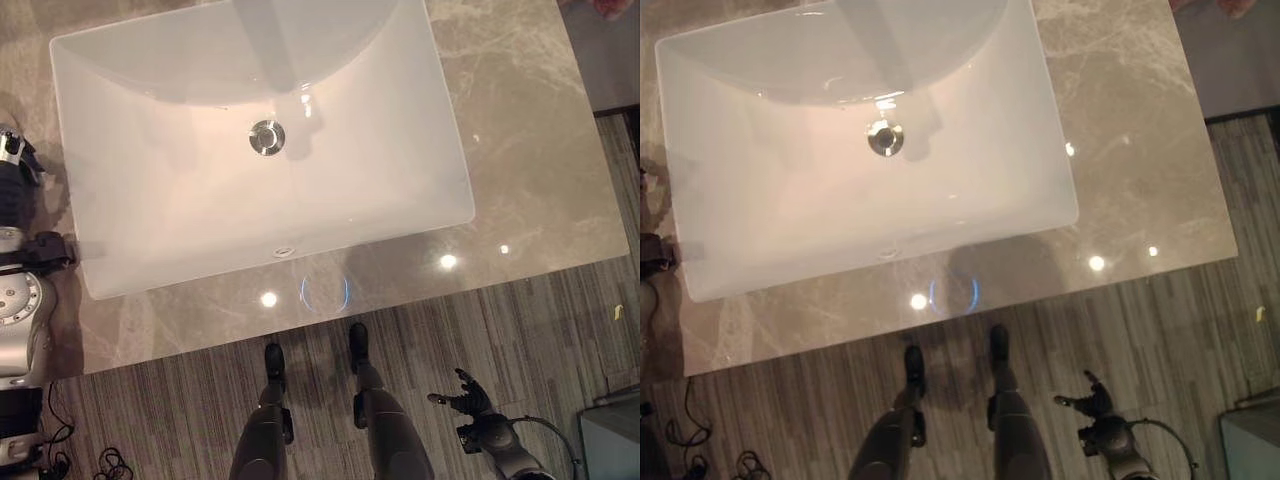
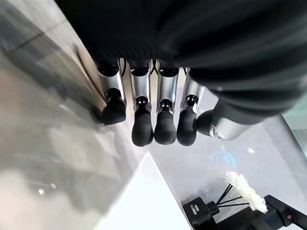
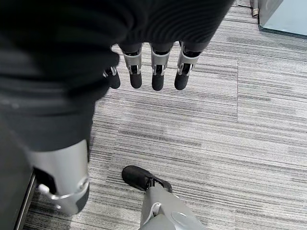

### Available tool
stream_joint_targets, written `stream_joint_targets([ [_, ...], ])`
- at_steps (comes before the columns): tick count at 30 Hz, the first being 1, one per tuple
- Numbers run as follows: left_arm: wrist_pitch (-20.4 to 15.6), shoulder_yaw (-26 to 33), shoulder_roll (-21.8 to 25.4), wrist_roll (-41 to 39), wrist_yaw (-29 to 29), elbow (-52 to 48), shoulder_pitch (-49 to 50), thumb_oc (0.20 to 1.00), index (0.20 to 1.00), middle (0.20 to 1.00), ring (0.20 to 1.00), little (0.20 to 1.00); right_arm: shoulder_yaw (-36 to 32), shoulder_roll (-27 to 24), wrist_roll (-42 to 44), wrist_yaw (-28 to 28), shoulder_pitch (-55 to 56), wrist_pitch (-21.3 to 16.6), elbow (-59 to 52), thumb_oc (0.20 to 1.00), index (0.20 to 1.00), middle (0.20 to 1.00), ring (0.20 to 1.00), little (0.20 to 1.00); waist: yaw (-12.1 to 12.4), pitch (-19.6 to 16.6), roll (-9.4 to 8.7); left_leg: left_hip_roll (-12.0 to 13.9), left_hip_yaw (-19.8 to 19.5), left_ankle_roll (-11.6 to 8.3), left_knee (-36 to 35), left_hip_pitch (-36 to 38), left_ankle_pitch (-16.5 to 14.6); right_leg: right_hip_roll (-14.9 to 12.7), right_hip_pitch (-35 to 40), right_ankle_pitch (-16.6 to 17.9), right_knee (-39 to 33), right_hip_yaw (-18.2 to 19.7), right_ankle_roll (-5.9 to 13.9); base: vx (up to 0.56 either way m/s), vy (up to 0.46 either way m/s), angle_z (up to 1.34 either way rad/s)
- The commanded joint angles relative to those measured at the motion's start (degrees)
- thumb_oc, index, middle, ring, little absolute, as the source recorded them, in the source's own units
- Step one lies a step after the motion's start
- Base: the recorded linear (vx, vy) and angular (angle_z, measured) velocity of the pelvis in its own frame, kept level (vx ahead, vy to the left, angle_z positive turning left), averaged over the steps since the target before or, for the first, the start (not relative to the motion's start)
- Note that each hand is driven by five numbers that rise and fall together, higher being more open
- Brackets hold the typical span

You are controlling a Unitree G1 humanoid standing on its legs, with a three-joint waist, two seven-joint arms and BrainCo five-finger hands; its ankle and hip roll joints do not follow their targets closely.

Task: Put brush and paste in cup on sink, flatten towel.

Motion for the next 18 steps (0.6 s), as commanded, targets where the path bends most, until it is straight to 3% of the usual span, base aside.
stream_joint_targets([
  [1,0.03,-2.41,-0.15,0.95,-0.93,-0.42,4.43,0.2,0.2,0.2,0.2,0.2,1.26,0.66,2.0,-0.69,-0.04,0.14,2.79,1.0,1.0,1.0,1.0,1.0,-0.24,-1.23,-2.22,-1.02,-1.07,1.67,2.51,0.3,-1.13,-5.17,7.3,-4.59,-0.1,1.02,4.51,0.04,0.009,-0.02],
  [6,0.57,-0.12,-3.84,0.32,-5.29,-5.86,12.84,0.2,0.2,0.2,0.2,0.2,-0.64,0.92,1.07,0.22,1.44,0.92,5.58,1.0,1.0,1.0,1.0,1.0,0.82,-3.28,-1.15,-1.83,-1.73,2.14,1.49,4.38,-2.04,-5.69,10.88,-5.13,-0.1,-0.1,4.43,0.04,0.027,0.05],
  [11,0.23,3.14,-2.99,-0.41,-6.2,-5.4,17.02,0.2,0.2,0.2,0.2,0.2,-0.91,0.5,0.24,0.63,1.43,0.68,6.09,1.0,1.0,1.0,1.0,1.0,1.52,-3.93,-0.48,-1.97,-1.53,2.19,0.94,4.79,-1.65,-5.91,10.66,-5.01,-0.1,-0.48,4.52,-0.03,0.023,0.06],
  [18,0.15,6.98,-1.38,2.39,-3.77,-2.46,18.01,0.2,0.2,0.2,0.2,0.2,-0.48,-0.17,-0.23,0.91,1.04,0.41,6.33,1.0,1.0,1.0,1.0,1.0,2.02,-4.35,-0.89,-1.68,-1.05,2.07,2.21,2.34,-1.22,-5.68,8.55,-4.33,-0.1,0.06,4.42,-0.02,-0.003,-0.01],
])
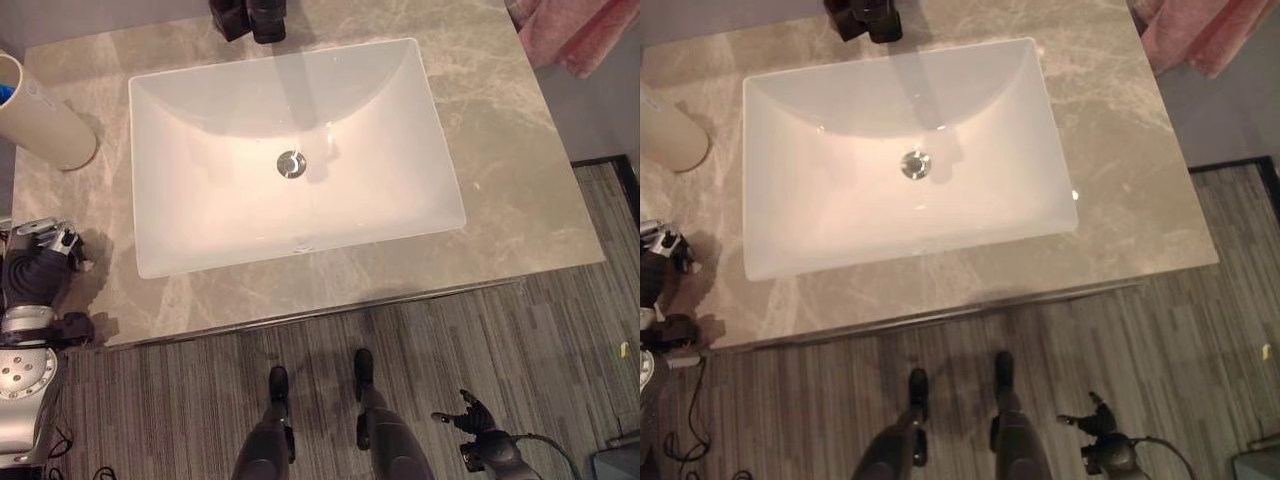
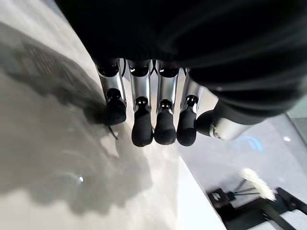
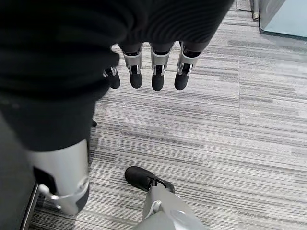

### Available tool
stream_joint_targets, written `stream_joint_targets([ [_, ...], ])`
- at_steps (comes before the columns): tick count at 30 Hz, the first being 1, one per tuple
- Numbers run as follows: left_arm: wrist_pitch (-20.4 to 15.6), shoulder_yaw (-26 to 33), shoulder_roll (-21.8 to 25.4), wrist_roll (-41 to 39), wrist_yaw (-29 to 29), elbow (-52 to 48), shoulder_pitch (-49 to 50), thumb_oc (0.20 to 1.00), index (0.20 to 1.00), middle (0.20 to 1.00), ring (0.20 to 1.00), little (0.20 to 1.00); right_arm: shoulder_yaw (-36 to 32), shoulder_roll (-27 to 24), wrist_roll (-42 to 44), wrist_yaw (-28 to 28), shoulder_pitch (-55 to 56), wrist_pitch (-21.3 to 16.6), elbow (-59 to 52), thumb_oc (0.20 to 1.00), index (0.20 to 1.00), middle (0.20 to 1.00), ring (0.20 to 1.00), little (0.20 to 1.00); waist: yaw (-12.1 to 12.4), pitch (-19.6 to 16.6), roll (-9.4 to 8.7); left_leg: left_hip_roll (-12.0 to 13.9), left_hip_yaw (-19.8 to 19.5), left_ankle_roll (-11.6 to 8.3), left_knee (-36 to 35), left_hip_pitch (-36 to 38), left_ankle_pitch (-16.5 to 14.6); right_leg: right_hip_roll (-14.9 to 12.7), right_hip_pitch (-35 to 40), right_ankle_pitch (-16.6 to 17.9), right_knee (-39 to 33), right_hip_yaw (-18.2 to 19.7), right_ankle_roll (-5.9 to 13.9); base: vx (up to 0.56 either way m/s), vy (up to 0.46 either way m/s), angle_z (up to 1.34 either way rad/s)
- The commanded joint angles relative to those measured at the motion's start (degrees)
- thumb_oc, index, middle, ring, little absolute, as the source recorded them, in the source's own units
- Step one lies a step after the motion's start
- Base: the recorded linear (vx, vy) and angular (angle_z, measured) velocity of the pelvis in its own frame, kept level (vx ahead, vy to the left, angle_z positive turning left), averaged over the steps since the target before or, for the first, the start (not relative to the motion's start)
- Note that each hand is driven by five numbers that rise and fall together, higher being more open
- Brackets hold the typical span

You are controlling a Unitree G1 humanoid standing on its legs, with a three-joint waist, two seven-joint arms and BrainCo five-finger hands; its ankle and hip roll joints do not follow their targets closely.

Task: Put brush and paste in cup on sink, flatten towel.

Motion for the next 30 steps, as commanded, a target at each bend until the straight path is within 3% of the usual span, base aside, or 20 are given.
stream_joint_targets([
  [1,-1.51,4.2,3.14,2.08,2.2,4.28,-2.42,0.2,0.2,0.2,0.2,0.2,0.33,-1.39,-0.1,0.16,0.12,0.16,1.01,1.0,1.0,1.0,1.0,1.0,-0.23,-1.56,-1.64,-0.78,-0.2,1.62,2.54,-2.09,-1.16,-4.71,3.79,-4.09,-0.04,1.05,3.93,-0.03,-0.021,-0.05],
  [15,-1.48,2.12,11.03,1.12,7.11,13.81,-13.73,0.2,0.2,0.2,0.2,0.2,0.93,-2.86,1.27,-0.36,0.02,-0.49,-3.63,1.0,1.0,1.0,1.0,1.0,-2.0,1.24,-2.8,-0.85,-1.07,1.59,8.54,-10.85,-2.32,-4.6,-0.73,-2.69,-0.04,2.04,4.38,-0.01,-0.004,-0.02],
  [30,-1.11,-8.11,19.39,1.28,9.79,23.05,-29.78,0.2,0.2,0.2,0.2,0.2,3.19,-2.78,3.31,-1.08,-1.67,-1.85,-8.38,1.0,1.0,1.0,1.0,1.0,-3.98,1.88,-3.24,-1.97,-1.45,2.24,10.66,-15.95,-3.11,-5.02,-4.13,-1.8,-0.04,2.68,5.36,0.01,0.005,0.01],
])
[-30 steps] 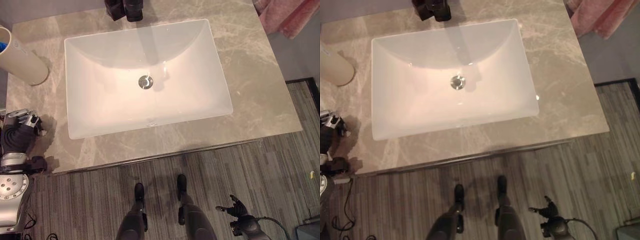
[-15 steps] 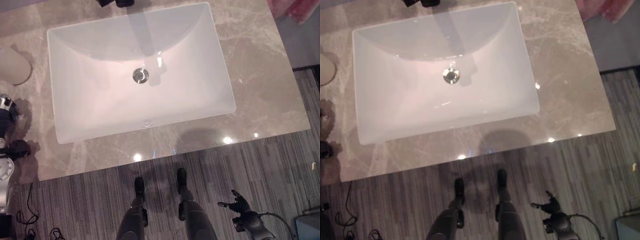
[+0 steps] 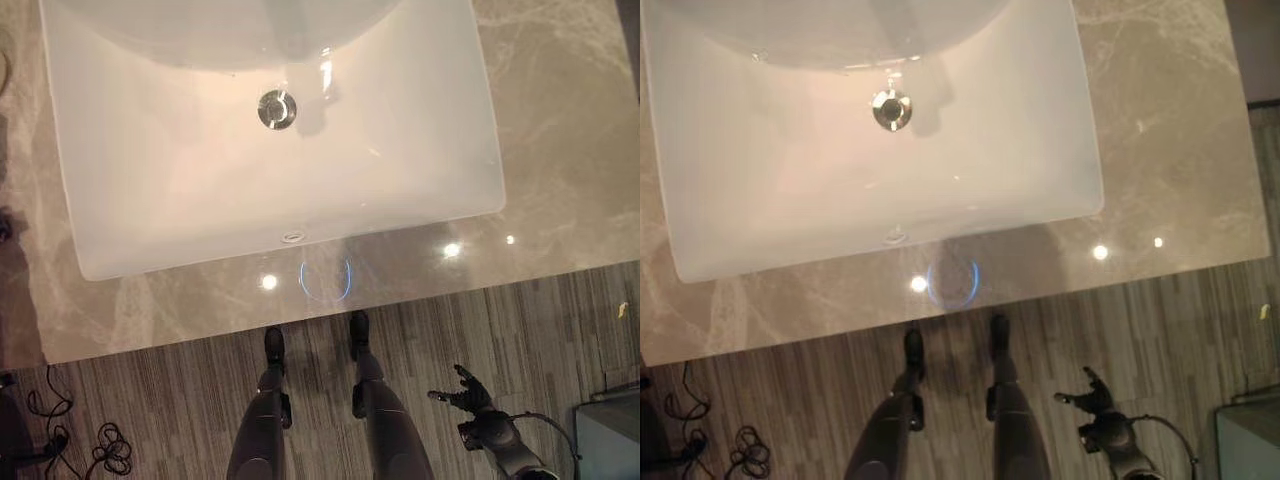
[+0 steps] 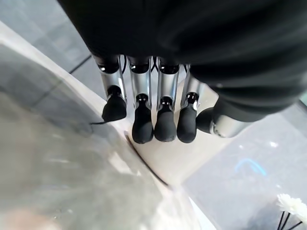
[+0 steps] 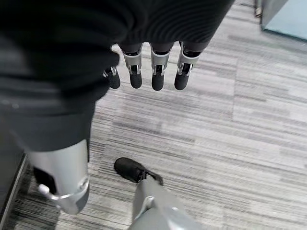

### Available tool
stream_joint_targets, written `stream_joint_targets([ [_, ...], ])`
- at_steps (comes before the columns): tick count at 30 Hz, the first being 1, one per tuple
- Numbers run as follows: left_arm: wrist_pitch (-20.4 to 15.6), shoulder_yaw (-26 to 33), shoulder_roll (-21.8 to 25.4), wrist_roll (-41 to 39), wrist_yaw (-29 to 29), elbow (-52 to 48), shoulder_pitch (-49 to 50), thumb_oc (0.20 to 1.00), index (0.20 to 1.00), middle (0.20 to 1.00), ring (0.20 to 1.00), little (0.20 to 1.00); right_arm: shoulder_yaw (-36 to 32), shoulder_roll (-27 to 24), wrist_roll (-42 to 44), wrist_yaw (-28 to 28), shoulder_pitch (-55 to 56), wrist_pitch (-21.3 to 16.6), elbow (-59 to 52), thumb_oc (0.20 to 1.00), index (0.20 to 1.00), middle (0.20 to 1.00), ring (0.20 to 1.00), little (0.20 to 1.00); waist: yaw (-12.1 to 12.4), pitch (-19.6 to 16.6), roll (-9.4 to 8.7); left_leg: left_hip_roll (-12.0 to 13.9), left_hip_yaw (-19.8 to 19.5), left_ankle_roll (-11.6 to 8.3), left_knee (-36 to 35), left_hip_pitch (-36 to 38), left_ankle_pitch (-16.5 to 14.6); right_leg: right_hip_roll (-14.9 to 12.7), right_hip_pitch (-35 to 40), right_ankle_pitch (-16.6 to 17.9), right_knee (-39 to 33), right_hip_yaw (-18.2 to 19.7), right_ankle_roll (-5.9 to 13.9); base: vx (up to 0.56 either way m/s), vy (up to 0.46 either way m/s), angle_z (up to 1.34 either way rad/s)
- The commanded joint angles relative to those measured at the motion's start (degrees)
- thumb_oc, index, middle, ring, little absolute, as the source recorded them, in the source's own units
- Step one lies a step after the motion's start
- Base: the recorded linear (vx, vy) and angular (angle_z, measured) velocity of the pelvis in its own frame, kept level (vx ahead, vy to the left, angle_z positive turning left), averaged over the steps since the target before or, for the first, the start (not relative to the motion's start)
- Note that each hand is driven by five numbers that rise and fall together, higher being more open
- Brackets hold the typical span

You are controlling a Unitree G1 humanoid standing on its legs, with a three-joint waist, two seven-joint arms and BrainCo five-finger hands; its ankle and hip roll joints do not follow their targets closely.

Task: Put brush and paste in cup on sink, flatten towel.

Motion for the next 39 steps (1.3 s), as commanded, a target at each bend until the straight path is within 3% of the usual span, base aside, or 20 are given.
stream_joint_targets([
  [1,-0.47,-4.76,2.38,1.16,1.96,5.22,-1.11,0.2,0.2,0.2,0.2,0.2,1.57,-0.93,2.03,-1.2,-0.14,-1.2,-0.84,1.0,1.0,1.0,1.0,1.0,-3.03,-0.56,-1.12,-1.87,-1.9,2.2,7.31,-4.02,-2.96,-5.05,6.43,-3.44,-0.08,1.82,5.54,0.0,0.007,0.04],
  [11,0.04,-11.31,3.87,1.54,2.07,9.83,-9.04,0.2,0.2,0.2,0.2,0.2,2.71,-0.61,2.25,-1.63,-0.44,-1.52,0.77,1.0,1.0,1.0,1.0,1.0,-4.1,-0.05,-1.48,-2.05,-1.86,2.22,8.17,-6.09,-2.92,-4.99,4.7,-2.76,-0.08,2.47,5.78,0.0,0.003,0.03],
  [21,-0.13,-15.94,2.24,1.24,2.61,13.29,-14.43,0.2,0.2,0.2,0.2,0.2,4.08,-0.31,2.56,-1.89,-0.95,-1.94,0.07,1.0,1.0,1.0,1.0,1.0,-4.9,0.16,-2.12,-1.99,-1.89,2.14,10.7,-8.03,-3.67,-4.73,3.86,-2.24,-0.08,2.95,5.76,0.0,0.0,0.0],
  [23,-0.66,-15.13,-0.27,1.5,3.41,11.38,-12.61,0.2,0.2,0.2,0.2,0.2,4.32,0.2,2.62,-1.91,-0.76,-1.83,0.66,1.0,1.0,1.0,1.0,1.0,-4.51,0.03,-2.38,-1.84,-2.02,2.12,11.28,-7.42,-4.15,-4.62,4.66,-2.46,-0.08,2.95,5.69,0.02,-0.016,-0.02],
  [24,-1.82,-11.43,-5.45,1.96,4.3,5.83,-6.17,0.2,0.2,0.2,0.2,0.2,3.98,1.19,2.48,-2.21,-0.9,-1.39,2.7,1.0,1.0,1.0,1.0,1.0,-3.34,-0.33,-2.33,-1.78,-2.07,2.25,10.87,-5.13,-4.59,-4.69,6.57,-3.03,-0.08,2.6,5.61,0.04,-0.023,-0.04],
  [25,-1.69,-10.89,-5.58,2.06,4.32,5.46,-5.56,0.2,0.2,0.2,0.2,0.2,4.19,1.05,2.48,-2.22,-0.93,-1.42,2.73,1.0,1.0,1.0,1.0,1.0,-3.52,-0.26,-2.27,-1.77,-2.04,2.25,10.79,-4.91,-4.59,-4.69,6.73,-3.05,-0.08,2.62,5.61,0.05,-0.01,-0.07],
  [27,-2.47,-7.89,-10.6,2.18,4.06,0.6,0.38,0.2,0.2,0.2,0.2,0.2,3.57,1.76,1.75,-2.13,-0.46,-0.78,3.71,1.0,1.0,1.0,1.0,1.0,-2.57,-0.82,-2.23,-1.72,-1.92,2.37,10.24,-2.18,-4.99,-4.9,8.85,-3.52,-0.08,2.32,5.35,0.06,0.002,-0.18],
  [29,-2.8,-5.47,-17.79,5.26,2.6,-8.03,8.54,0.2,0.2,0.2,0.2,0.2,1.69,2.05,0.94,-2.09,0.59,-0.14,5.47,1.0,1.0,1.0,1.0,1.0,-1.62,-1.81,-2.02,-1.85,-2.29,2.59,8.99,2.75,-5.63,-5.54,13.37,-4.27,0.02,0.84,5.0,0.11,0.001,-0.17],
  [30,-2.64,-5.22,-17.93,5.34,2.61,-8.33,8.82,0.2,0.2,0.2,0.2,0.2,1.78,1.97,0.94,-2.09,0.58,-0.13,5.44,1.0,1.0,1.0,1.0,1.0,-1.8,-1.82,-2.04,-1.96,-2.3,2.59,8.71,2.77,-5.21,-5.63,13.32,-4.08,-0.04,0.82,5.0,0.11,0.008,0.0],
  [32,-5.08,-4.17,-24.1,5.31,-0.63,-15.98,16.27,0.2,0.2,0.2,0.2,0.2,-0.83,2.6,0.38,-2.1,1.88,0.1,7.24,1.0,1.0,1.0,1.0,1.0,-0.65,-3.19,-1.21,-2.48,-2.83,3.05,6.47,8.7,-5.94,-5.88,17.73,-5.54,1.38,-0.67,4.77,0.11,0.073,0.14],
  [39,-8.59,-2.76,-28.74,0.64,-7.46,-22.07,26.62,0.2,0.2,0.2,0.2,0.2,-4.14,3.05,-0.13,-1.59,4.63,-1.13,6.27,1.0,1.0,1.0,1.0,1.0,-0.46,-6.58,-0.27,-4.37,-2.99,4.63,4.42,15.97,-6.58,-6.52,21.96,-6.55,5.49,-0.65,5.25,0.03,0.097,0.13],
])
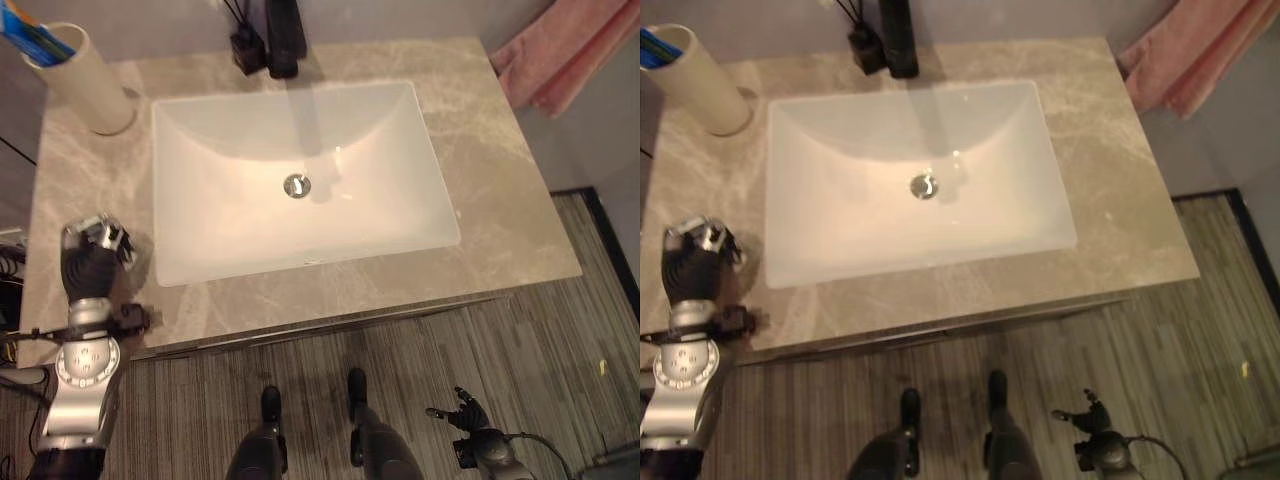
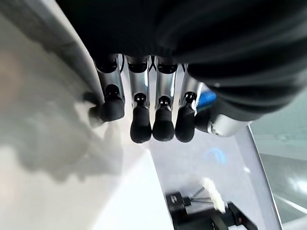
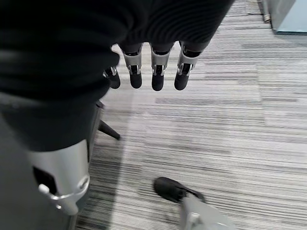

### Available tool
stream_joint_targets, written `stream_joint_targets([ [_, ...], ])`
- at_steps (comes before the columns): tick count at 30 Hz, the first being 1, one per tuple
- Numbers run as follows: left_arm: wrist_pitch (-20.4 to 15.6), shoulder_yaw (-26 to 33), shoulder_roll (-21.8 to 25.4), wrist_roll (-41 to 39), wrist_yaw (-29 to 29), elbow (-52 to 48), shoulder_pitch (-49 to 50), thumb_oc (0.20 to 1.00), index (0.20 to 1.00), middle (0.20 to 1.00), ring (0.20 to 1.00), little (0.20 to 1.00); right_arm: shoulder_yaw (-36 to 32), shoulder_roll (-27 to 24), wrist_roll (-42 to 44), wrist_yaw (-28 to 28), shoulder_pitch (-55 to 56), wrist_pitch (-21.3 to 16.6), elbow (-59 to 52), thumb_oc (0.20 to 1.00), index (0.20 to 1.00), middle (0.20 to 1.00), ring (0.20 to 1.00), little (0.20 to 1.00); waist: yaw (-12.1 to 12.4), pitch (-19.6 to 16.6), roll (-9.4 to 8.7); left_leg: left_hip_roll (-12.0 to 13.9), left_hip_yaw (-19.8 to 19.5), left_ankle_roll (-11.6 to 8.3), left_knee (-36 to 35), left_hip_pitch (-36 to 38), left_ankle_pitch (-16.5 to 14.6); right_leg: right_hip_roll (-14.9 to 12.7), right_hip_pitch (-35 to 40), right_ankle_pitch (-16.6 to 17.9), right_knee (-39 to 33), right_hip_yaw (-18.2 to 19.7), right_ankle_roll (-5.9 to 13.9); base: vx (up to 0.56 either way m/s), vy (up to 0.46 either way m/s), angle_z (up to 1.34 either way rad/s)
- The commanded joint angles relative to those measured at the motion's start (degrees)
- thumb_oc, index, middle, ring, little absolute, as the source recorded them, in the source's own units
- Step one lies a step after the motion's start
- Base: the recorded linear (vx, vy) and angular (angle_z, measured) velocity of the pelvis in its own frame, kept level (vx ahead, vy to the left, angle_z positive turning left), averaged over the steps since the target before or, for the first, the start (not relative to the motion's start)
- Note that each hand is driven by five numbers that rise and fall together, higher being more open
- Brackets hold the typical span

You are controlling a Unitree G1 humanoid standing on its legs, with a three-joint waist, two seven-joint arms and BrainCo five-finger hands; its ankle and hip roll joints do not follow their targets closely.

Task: Put brush and paste in cup on sink, flatten towel.

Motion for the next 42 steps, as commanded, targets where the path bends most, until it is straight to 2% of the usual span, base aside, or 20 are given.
stream_joint_targets([
  [1,-5.51,1.83,-0.44,-2.2,-3.9,-2.68,0.79,0.2,0.2,0.2,0.2,0.2,-1.83,-0.4,-0.3,-0.85,2.77,-1.59,-1.24,1.0,1.0,1.0,1.0,1.0,-0.84,-2.66,1.44,-1.97,-1.56,2.84,0.63,0.51,-1.75,-4.05,3.89,-3.22,6.1,0.73,3.99,-0.01,0.107,0.03],
  [6,-4.91,2.74,0.63,-0.24,-4.95,-3.75,4.48,0.2,0.2,0.2,0.2,0.2,-3.11,0.59,-0.67,-0.73,4.9,-1.94,-1.33,1.0,1.0,1.0,1.0,1.0,-0.98,-5.49,1.79,-3.19,-1.43,3.64,-2.36,4.08,-1.53,-5.24,5.36,-2.39,6.8,0.57,4.85,0.03,0.14,0.02],
  [8,-4.48,2.83,0.33,1.05,-6.07,-4.62,7.27,0.2,0.2,0.2,0.2,0.2,-4.41,1.24,-0.54,-1.03,6.17,-1.9,-0.81,1.0,1.0,1.0,1.0,1.0,-1.18,-6.99,1.96,-4.8,-1.03,4.71,-2.19,6.21,-2.69,-6.97,6.81,-0.6,7.67,1.12,5.68,0.05,0.216,0.03],
  [12,-4.2,2.96,-0.12,0.42,-7.0,-5.09,9.07,0.2,0.2,0.2,0.2,0.2,-4.89,1.41,-0.42,-1.35,6.09,-1.88,-0.77,1.0,1.0,1.0,1.0,1.0,-1.15,-8.01,2.11,-5.63,-1.01,5.38,-2.51,7.6,-2.99,-7.64,6.99,1.61,9.15,2.15,6.04,0.01,0.118,0.0],
  [16,-3.92,1.75,-1.36,0.51,-7.24,-4.31,9.62,0.2,0.2,0.2,0.2,0.2,-4.21,1.73,0.16,-1.48,5.42,-2.3,-2.2,1.0,1.0,1.0,1.0,1.0,-0.89,-7.62,2.4,-6.07,-0.36,6.26,-1.98,8.88,-3.75,-7.39,6.47,1.26,11.62,1.34,5.46,0.0,0.133,-0.03],
  [17,-3.78,1.19,-1.4,0.99,-7.12,-4.06,9.28,0.2,0.2,0.2,0.2,0.2,-4.03,1.81,0.26,-1.5,5.47,-2.44,-2.45,1.0,1.0,1.0,1.0,1.0,-1.06,-7.29,2.74,-5.87,-0.46,6.44,-1.65,8.89,-3.78,-5.88,6.19,-0.64,13.5,2.07,5.02,-0.01,0.148,-0.07],
  [18,-3.72,0.15,-1.49,0.86,-7.41,-3.07,8.42,0.2,0.2,0.2,0.2,0.2,-3.67,1.84,0.89,-1.25,5.51,-2.79,-2.89,1.0,1.0,1.0,1.0,1.0,-1.93,-7.04,3.29,-5.58,-0.98,6.58,-1.42,9.06,-3.64,-1.81,5.01,-5.18,15.56,4.63,3.58,0.01,0.152,0.01],
  [19,-3.65,-0.2,-1.67,1.31,-7.35,-2.68,7.94,0.2,0.2,0.2,0.2,0.2,-3.6,1.89,1.33,-1.37,5.6,-2.98,-2.74,1.0,1.0,1.0,1.0,1.0,-2.15,-7.1,3.53,-5.6,-1.04,6.74,-1.55,9.34,-3.52,0.31,3.73,-6.99,16.21,5.06,3.13,0.04,0.145,-0.01],
  [21,-3.32,-0.49,-1.52,2.41,-7.51,-2.77,7.81,0.2,0.2,0.2,0.2,0.2,-3.39,1.77,1.87,-1.56,6.06,-3.41,-3.11,1.0,1.0,1.0,1.0,1.0,-2.3,-7.24,3.63,-5.86,-0.77,6.84,-2.14,9.93,-3.34,2.92,2.92,-8.64,16.23,3.25,1.82,0.05,0.066,0.07],
  [23,-3.05,-0.85,-1.46,2.5,-7.41,-2.54,7.28,0.2,0.2,0.2,0.2,0.2,-3.11,1.68,1.95,-2.0,6.11,-3.5,-3.04,1.0,1.0,1.0,1.0,1.0,-2.27,-6.84,3.58,-5.91,-1.03,6.75,-2.72,10.45,-3.09,4.37,1.57,-8.58,16.5,1.22,1.02,0.03,0.005,0.0],
  [24,-2.99,-0.92,-1.65,2.47,-7.33,-2.46,7.03,0.2,0.2,0.2,0.2,0.2,-2.9,1.66,1.81,-2.06,5.87,-3.45,-2.64,1.0,1.0,1.0,1.0,1.0,-1.85,-6.61,3.5,-5.91,-0.65,6.61,-2.97,10.7,-3.07,4.48,1.14,-8.26,16.25,-1.39,0.78,0.03,-0.015,0.01],
  [28,-2.66,-1.8,-2.47,2.14,-7.0,-2.12,5.49,0.2,0.2,0.2,0.2,0.2,-2.33,1.42,1.62,-2.1,5.6,-3.36,-2.22,1.0,1.0,1.0,1.0,1.0,-2.06,-6.04,3.45,-5.48,-0.32,5.89,-2.5,11.67,-3.34,7.46,-0.12,-9.68,18.4,-5.25,0.1,0.06,-0.046,0.09],
  [31,-2.79,-2.48,-2.91,2.19,-6.94,-1.52,4.57,0.2,0.2,0.2,0.2,0.2,-2.29,1.2,1.59,-2.35,5.35,-3.27,-1.59,1.0,1.0,1.0,1.0,1.0,-2.17,-5.98,3.21,-5.38,-0.4,5.5,-1.56,11.65,-3.62,7.63,0.91,-10.21,17.29,-4.76,-0.26,0.07,-0.095,0.04],
  [33,-2.89,-2.8,-3.47,1.71,-6.76,-0.84,3.91,0.2,0.2,0.2,0.2,0.2,-2.38,0.74,1.74,-2.65,5.35,-3.24,-1.09,1.0,1.0,1.0,1.0,1.0,-2.18,-6.35,3.13,-5.18,-0.35,4.84,0.05,11.49,-4.33,8.3,3.05,-10.7,14.8,-3.12,-1.32,0.12,-0.142,0.09],
  [35,-2.92,-3.08,-4.58,0.89,-6.56,0.16,3.15,0.2,0.2,0.2,0.2,0.2,-2.69,-0.22,1.8,-2.78,5.92,-3.29,-0.7,1.0,1.0,1.0,1.0,1.0,-2.23,-6.45,2.98,-5.12,0.18,3.36,4.8,10.21,-5.37,8.44,5.73,-10.83,11.37,-2.44,-2.54,0.12,-0.139,0.0],
  [38,-2.71,-3.02,-4.75,1.2,-5.91,0.78,1.82,0.2,0.2,0.2,0.2,0.2,-3.45,-2.15,1.54,-3.06,6.5,-3.29,-0.87,1.0,1.0,1.0,1.0,1.0,-1.99,-4.72,2.46,-4.82,0.14,-0.75,17.81,4.28,-1.71,7.87,8.49,-10.62,9.47,-2.71,-4.14,0.02,-0.144,0.1],
  [39,-2.79,-3.05,-4.61,1.79,-4.81,1.48,0.82,0.2,0.2,0.2,0.2,0.2,-4.2,-3.28,1.4,-3.63,6.61,-3.06,-0.53,1.0,1.0,1.0,1.0,1.0,-2.09,-3.78,1.99,-3.69,0.73,-2.56,22.52,0.27,0.78,6.85,9.84,-10.87,8.66,-3.28,-4.83,-0.02,-0.069,0.17],
  [40,-2.79,-3.09,-4.61,1.82,-4.77,1.51,0.75,0.2,0.2,0.2,0.2,0.2,-4.24,-3.27,1.39,-3.63,6.59,-3.05,-0.54,1.0,1.0,1.0,1.0,1.0,-2.15,-3.82,2.05,-3.64,0.63,-2.6,22.86,-0.02,0.69,6.91,9.76,-10.85,8.63,-3.38,-4.86,0.02,-0.033,0.27],
  [42,-2.83,-2.44,-4.36,2.32,-4.32,2.21,0.79,0.2,0.2,0.2,0.2,0.2,-5.09,-3.56,1.54,-3.91,7.01,-2.93,-0.18,1.0,1.0,1.0,1.0,1.0,-2.49,-4.24,1.97,-1.08,2.34,-1.46,17.46,-1.49,-0.47,5.81,10.95,-11.19,7.21,-3.54,-4.55,0.1,0.038,0.27],
])
